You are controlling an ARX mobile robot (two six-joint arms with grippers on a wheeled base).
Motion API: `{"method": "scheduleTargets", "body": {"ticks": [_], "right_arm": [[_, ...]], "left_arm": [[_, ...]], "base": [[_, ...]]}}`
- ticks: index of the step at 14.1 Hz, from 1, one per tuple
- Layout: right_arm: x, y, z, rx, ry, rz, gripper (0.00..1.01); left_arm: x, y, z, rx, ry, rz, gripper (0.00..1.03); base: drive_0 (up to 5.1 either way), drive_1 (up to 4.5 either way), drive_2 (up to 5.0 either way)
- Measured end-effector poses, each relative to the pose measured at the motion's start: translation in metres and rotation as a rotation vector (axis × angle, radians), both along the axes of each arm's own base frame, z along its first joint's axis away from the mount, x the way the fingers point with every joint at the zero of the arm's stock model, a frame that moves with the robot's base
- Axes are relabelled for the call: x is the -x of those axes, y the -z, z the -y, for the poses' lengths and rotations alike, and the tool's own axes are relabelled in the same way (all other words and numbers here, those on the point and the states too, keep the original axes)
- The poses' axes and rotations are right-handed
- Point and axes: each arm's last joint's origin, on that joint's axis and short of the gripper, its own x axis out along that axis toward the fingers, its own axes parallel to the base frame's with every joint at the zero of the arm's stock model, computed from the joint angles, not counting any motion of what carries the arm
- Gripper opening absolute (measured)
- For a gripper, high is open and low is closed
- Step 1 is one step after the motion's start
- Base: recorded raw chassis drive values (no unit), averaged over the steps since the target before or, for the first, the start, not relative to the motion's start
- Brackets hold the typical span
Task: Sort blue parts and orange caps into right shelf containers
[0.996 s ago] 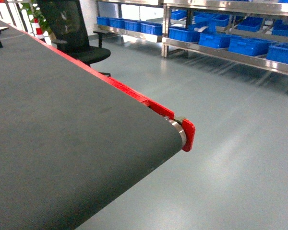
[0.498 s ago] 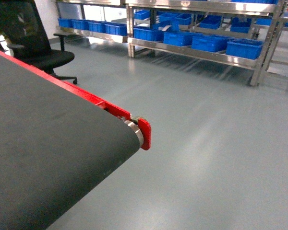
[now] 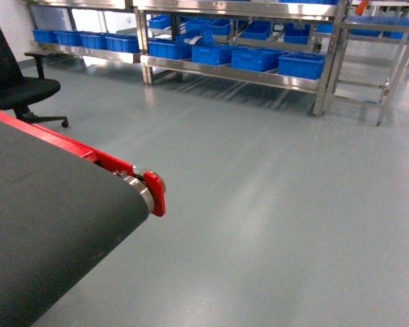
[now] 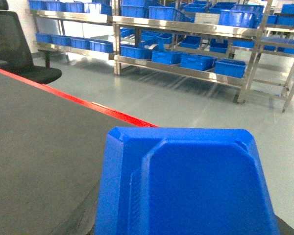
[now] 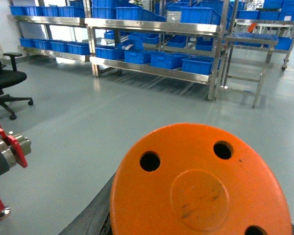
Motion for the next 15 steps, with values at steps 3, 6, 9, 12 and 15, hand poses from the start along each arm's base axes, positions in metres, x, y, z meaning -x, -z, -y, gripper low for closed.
{"method": "scheduleTargets", "body": {"ticks": [3,6,9,12,15], "right_arm": [[0.0,0.0,0.0,0.0,0.0,0.0,0.44],[0.0,0.0,0.0,0.0,0.0,0.0,0.44],[0.0,0.0,0.0,0.0,0.0,0.0,0.44],[0.0,0.0,0.0,0.0,0.0,0.0,0.44],[0.0,0.0,0.0,0.0,0.0,0.0,0.44]], "left_arm": [[0.0,0.0,0.0,0.0,0.0,0.0,0.41],[0.0,0.0,0.0,0.0,0.0,0.0,0.41],[0.0,0.0,0.0,0.0,0.0,0.0,0.41],[0.0,0.0,0.0,0.0,0.0,0.0,0.41],[0.0,0.0,0.0,0.0,0.0,0.0,0.41]], "base": [[-1.6,-1.57,-1.6],[-1.7,-1.73,-1.7],[-1.5,-1.49,-1.5],[-1.8,-1.79,-1.8],[-1.6,-1.57,-1.6]]}}
